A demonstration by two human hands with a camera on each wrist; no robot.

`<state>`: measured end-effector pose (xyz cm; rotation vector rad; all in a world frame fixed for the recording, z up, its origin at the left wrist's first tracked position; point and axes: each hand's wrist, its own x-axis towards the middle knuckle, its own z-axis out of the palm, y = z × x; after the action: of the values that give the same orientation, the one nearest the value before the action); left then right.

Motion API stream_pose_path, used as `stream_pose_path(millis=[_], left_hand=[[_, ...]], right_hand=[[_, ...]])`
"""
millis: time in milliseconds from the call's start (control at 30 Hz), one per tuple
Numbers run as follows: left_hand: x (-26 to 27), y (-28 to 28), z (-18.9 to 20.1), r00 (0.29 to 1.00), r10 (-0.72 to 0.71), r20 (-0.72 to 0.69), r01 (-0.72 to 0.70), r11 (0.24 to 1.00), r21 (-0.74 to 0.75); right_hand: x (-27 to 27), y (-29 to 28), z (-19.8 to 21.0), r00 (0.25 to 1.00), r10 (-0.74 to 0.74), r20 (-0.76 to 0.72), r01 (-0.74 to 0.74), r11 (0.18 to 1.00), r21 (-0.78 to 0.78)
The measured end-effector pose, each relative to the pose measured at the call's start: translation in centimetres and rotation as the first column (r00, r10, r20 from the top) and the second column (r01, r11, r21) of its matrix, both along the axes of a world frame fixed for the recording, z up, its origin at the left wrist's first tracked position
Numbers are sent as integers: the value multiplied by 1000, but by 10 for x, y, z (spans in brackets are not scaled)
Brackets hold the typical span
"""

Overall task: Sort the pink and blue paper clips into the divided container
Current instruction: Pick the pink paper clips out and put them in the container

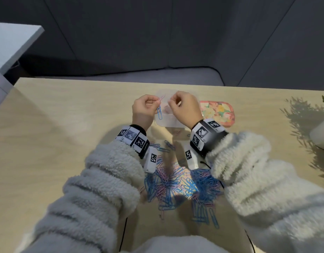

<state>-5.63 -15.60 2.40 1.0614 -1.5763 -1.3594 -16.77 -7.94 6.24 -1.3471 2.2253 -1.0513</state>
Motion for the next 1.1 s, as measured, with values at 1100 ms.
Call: stream_pose_path(millis=[1100], left_hand=[[21,57,-46,381,-243,892,753,641,-147]], right_hand=[[-13,100,-81,991,-8,-131,78,840,537]])
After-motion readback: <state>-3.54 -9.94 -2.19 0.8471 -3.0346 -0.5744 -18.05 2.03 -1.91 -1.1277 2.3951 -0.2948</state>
